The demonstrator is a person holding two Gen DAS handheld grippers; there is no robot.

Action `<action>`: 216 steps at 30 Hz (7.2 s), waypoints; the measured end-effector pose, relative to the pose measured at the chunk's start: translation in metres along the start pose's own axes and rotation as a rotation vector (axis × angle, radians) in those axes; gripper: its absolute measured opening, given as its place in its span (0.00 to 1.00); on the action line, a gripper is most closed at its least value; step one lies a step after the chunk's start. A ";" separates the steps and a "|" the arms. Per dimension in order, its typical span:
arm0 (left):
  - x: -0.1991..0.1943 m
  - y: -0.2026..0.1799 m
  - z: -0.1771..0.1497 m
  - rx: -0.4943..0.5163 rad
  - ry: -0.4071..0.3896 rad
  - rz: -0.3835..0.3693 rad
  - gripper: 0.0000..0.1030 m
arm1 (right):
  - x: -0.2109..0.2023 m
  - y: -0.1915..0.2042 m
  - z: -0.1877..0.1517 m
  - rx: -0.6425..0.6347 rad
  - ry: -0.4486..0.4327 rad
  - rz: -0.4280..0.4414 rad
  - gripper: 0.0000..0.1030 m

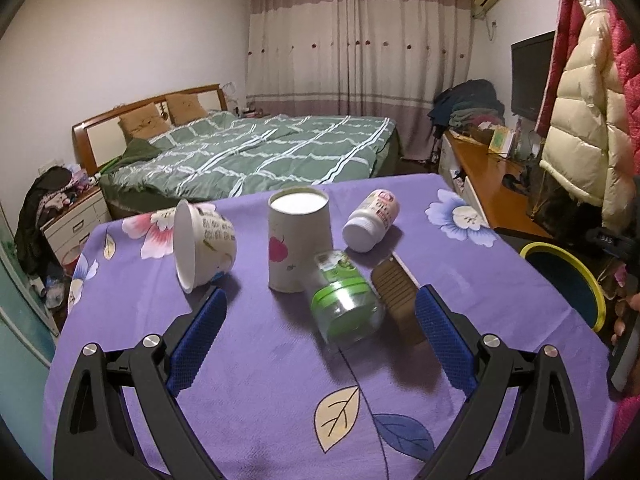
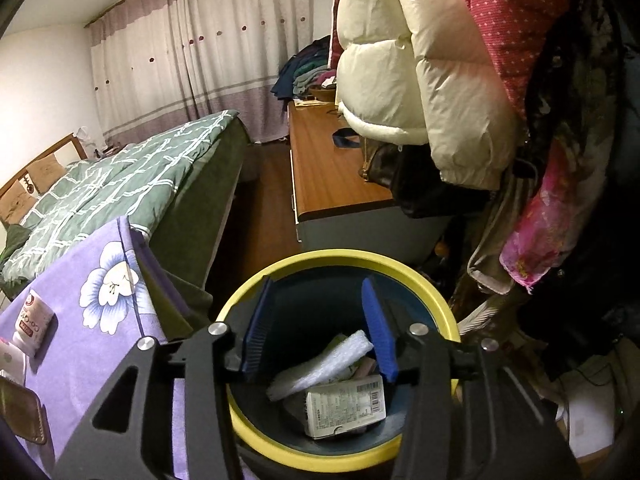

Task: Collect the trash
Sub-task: 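Carry the bubble-wrap sleeve to the yellow bin and open the right gripper, then grasp the clear jar with green lid with the left gripper, then carry the green-lidded jar to the yellow bin and open the left gripper, then grasp the brown plastic tray with the right gripper, then carry the brown tray to the yellow bin and open the right gripper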

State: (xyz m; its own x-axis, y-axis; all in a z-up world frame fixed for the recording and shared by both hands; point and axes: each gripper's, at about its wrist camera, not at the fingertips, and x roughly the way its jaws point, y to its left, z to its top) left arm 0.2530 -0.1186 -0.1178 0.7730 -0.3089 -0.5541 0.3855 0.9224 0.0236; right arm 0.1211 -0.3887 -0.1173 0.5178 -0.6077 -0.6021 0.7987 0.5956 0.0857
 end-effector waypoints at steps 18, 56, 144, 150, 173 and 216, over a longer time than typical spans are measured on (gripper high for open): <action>0.063 -0.011 -0.015 0.020 0.249 0.016 0.85 | 0.002 0.003 -0.002 0.008 0.020 0.053 0.45; -0.010 -0.007 -0.010 -0.036 0.190 -0.123 0.50 | 0.000 0.017 -0.005 -0.023 0.027 0.115 0.48; -0.040 0.124 -0.015 -0.340 -0.112 0.241 0.95 | -0.087 0.236 -0.095 -0.550 0.230 0.661 0.80; -0.040 0.114 -0.014 -0.312 -0.110 0.231 0.95 | -0.072 0.254 -0.109 -0.596 0.253 0.578 0.80; -0.034 0.102 -0.015 -0.274 -0.084 0.209 0.95 | -0.063 0.235 -0.100 -0.555 0.222 0.543 0.64; -0.003 0.082 -0.012 -0.217 0.022 0.146 0.95 | 0.022 0.034 0.007 -0.038 0.085 0.007 0.79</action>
State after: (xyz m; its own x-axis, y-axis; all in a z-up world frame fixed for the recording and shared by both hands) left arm 0.2763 -0.0395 -0.1244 0.8005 -0.1658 -0.5760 0.1515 0.9857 -0.0732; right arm 0.1621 -0.3858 -0.1221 0.4941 -0.5575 -0.6672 0.7821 0.6202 0.0609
